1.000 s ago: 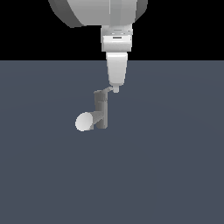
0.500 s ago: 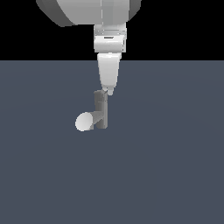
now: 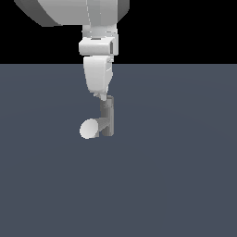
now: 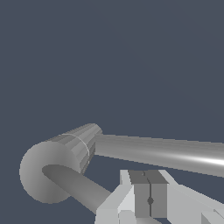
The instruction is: Turn on the faucet by rotating a designated handle.
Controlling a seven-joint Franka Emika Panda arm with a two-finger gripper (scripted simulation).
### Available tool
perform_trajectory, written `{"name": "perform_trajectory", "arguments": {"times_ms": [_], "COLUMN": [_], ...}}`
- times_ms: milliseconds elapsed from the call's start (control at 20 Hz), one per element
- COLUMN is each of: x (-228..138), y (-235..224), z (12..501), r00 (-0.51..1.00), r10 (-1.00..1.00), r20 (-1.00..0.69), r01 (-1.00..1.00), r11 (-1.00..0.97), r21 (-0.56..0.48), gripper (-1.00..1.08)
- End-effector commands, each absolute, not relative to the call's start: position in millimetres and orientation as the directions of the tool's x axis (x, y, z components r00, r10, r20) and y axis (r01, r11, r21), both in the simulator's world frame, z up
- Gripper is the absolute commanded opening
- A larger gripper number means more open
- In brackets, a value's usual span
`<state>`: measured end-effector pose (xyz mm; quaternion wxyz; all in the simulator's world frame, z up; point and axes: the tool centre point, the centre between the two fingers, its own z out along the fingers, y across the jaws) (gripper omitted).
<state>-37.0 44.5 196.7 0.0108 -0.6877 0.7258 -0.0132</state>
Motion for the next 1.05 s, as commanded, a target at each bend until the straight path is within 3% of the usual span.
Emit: {"name": "perform_trajectory", "arguments": {"times_ms": [0, 1000], "x": [-34.7, -1.6], "y": [48.6, 127.7], "z": [196.6, 181.9], "r00": [-0.052, -0.005], "r10": [-0.999, -1.000], "r20": [0.001, 0.000], "r01": [-0.998, -1.000], "r11": [0.052, 0.005], "r21": [-0.034, 0.000], "gripper": [-1.00, -1.00]}}
